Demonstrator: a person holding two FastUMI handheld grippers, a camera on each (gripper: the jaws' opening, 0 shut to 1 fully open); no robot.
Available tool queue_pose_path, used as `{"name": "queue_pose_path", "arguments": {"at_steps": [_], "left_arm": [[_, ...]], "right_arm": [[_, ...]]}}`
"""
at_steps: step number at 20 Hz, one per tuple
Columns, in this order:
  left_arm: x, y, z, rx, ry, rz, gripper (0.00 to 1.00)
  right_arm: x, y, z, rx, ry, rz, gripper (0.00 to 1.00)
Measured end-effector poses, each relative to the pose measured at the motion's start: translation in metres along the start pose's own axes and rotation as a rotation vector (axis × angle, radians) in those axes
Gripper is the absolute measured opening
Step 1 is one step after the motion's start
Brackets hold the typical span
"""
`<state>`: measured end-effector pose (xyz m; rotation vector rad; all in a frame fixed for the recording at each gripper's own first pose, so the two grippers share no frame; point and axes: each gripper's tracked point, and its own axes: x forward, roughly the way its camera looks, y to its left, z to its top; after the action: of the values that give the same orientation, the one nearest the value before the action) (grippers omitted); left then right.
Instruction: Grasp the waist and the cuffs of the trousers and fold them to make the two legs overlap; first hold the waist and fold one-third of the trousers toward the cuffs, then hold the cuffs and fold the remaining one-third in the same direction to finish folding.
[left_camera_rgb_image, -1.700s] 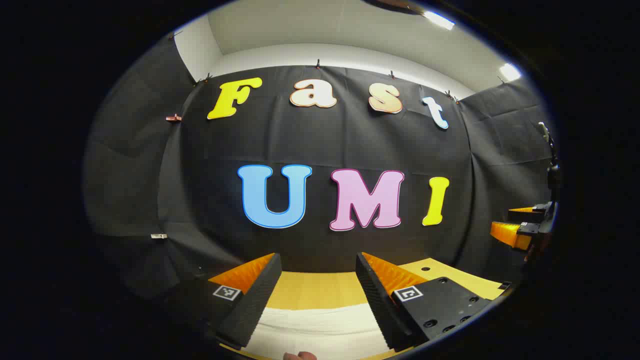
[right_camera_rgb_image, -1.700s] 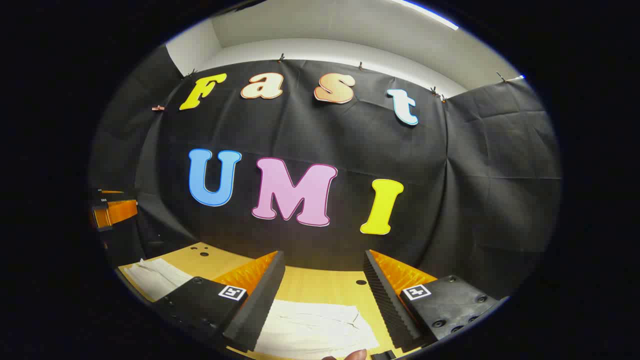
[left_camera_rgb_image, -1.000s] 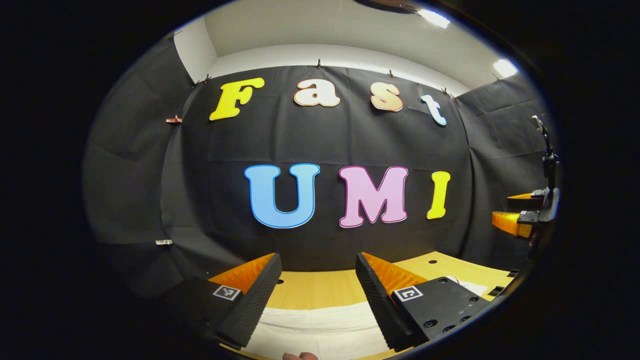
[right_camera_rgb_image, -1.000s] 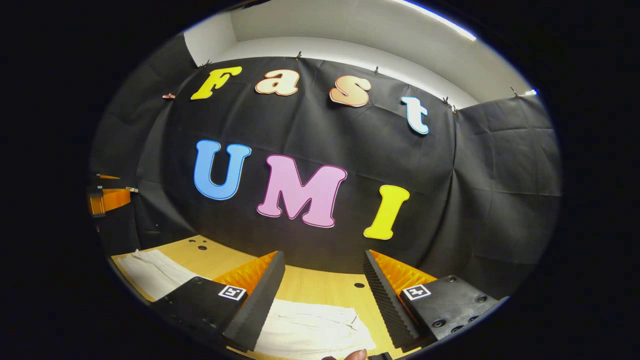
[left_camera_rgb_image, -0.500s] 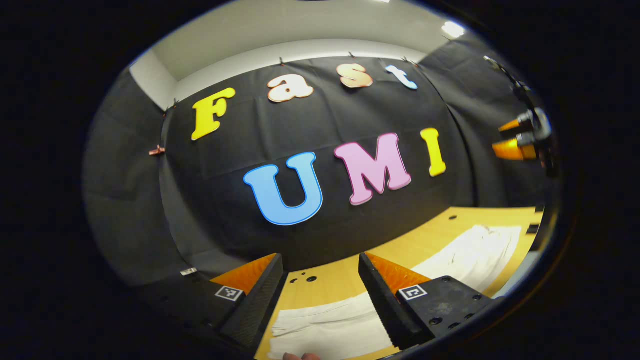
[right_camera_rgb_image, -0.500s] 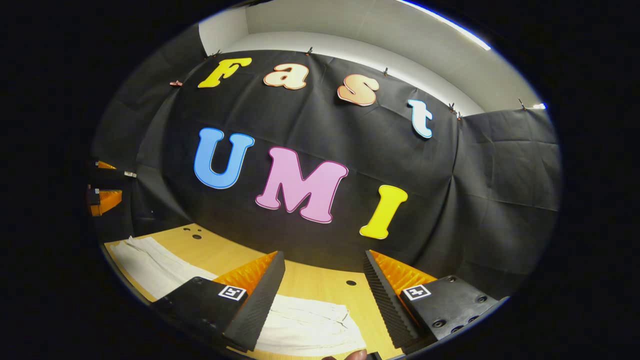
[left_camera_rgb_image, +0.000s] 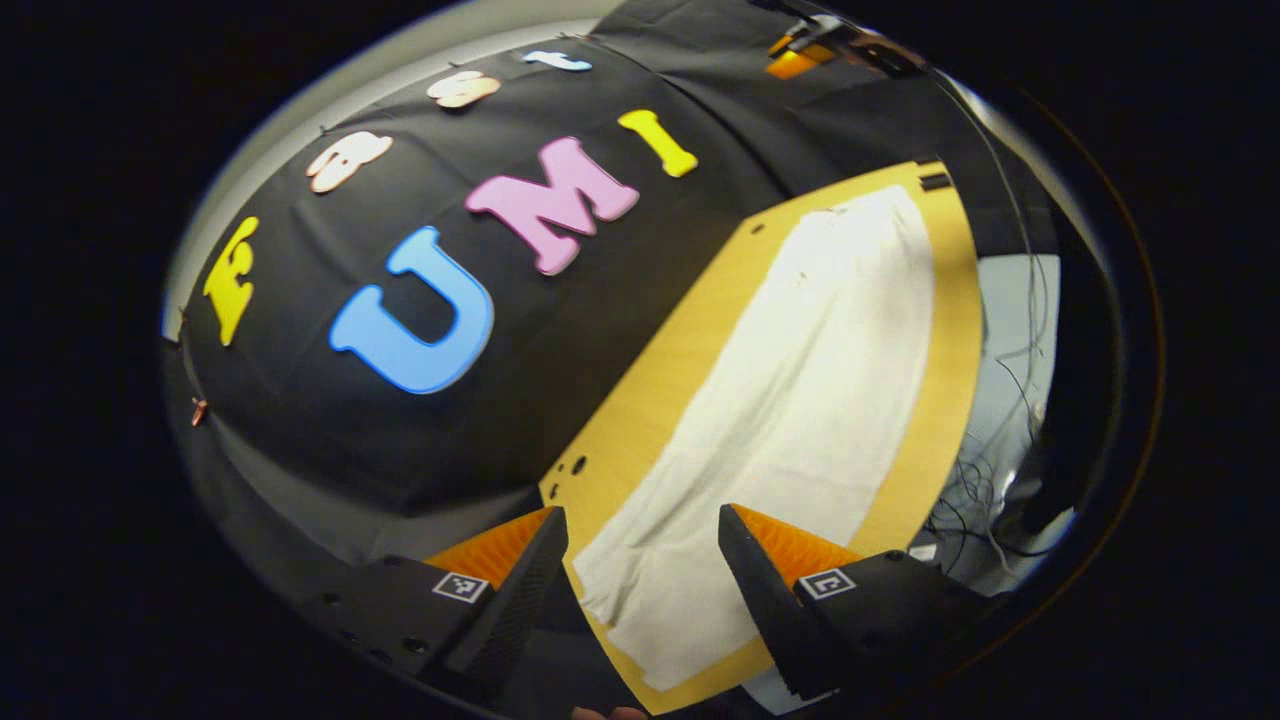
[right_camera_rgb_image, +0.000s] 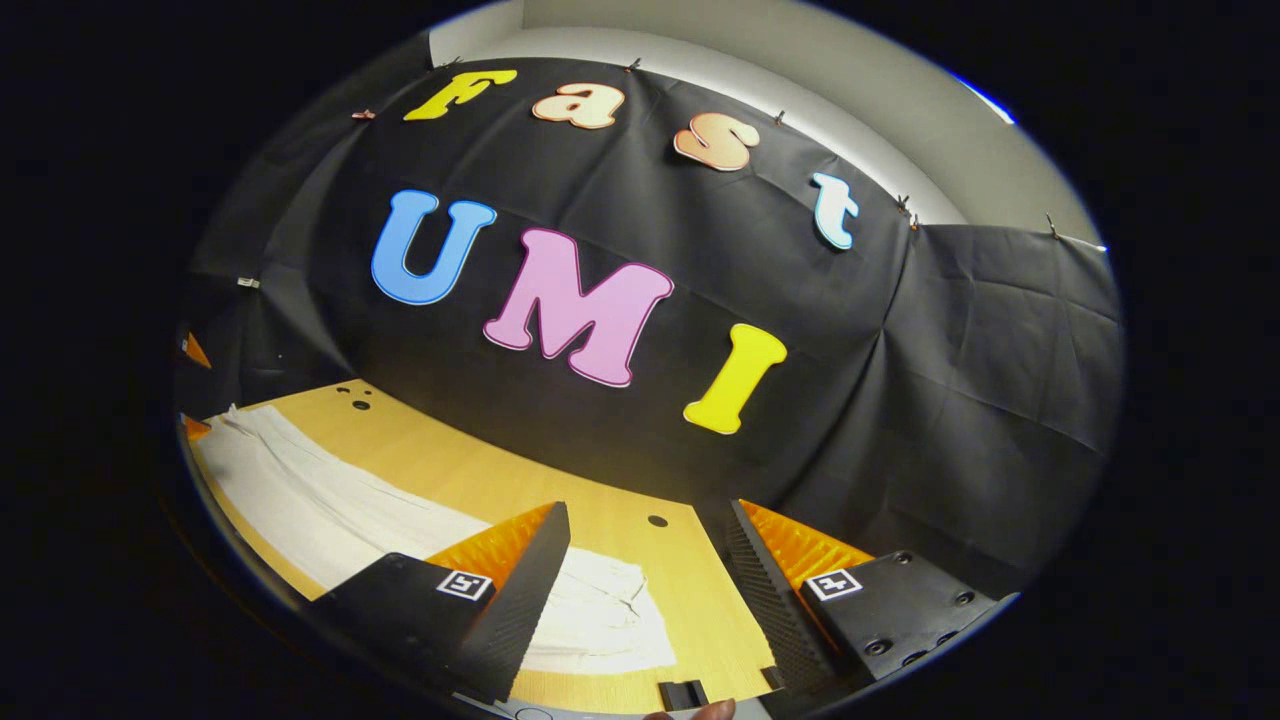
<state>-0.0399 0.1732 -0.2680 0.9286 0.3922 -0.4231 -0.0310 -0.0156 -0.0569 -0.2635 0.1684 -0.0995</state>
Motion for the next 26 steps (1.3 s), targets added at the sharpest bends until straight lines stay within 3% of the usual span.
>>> {"name": "queue_pose_path", "arguments": {"at_steps": [6,8,15,21,23,26], "left_arm": [[0.010,-0.054,-0.073,0.224,0.123,-0.218,0.96],[0.011,-0.059,-0.092,0.256,0.168,-0.251,0.96],[0.036,-0.062,-0.123,0.384,0.267,-0.280,0.96],[0.078,-0.044,-0.136,0.406,0.328,-0.257,0.89],[0.089,-0.046,-0.144,0.418,0.371,-0.260,0.63],[0.094,-0.049,-0.149,0.469,0.385,-0.258,0.09]], "right_arm": [[-0.007,-0.008,-0.013,-0.017,0.026,-0.026,0.98],[-0.008,-0.010,-0.013,-0.018,0.028,-0.029,0.98],[-0.010,-0.012,-0.022,-0.025,0.048,-0.025,0.98],[-0.013,-0.018,-0.028,-0.035,0.063,-0.033,0.98],[-0.014,-0.020,-0.034,-0.048,0.072,-0.036,0.98],[-0.012,-0.019,-0.052,-0.098,0.105,-0.016,0.97]]}}
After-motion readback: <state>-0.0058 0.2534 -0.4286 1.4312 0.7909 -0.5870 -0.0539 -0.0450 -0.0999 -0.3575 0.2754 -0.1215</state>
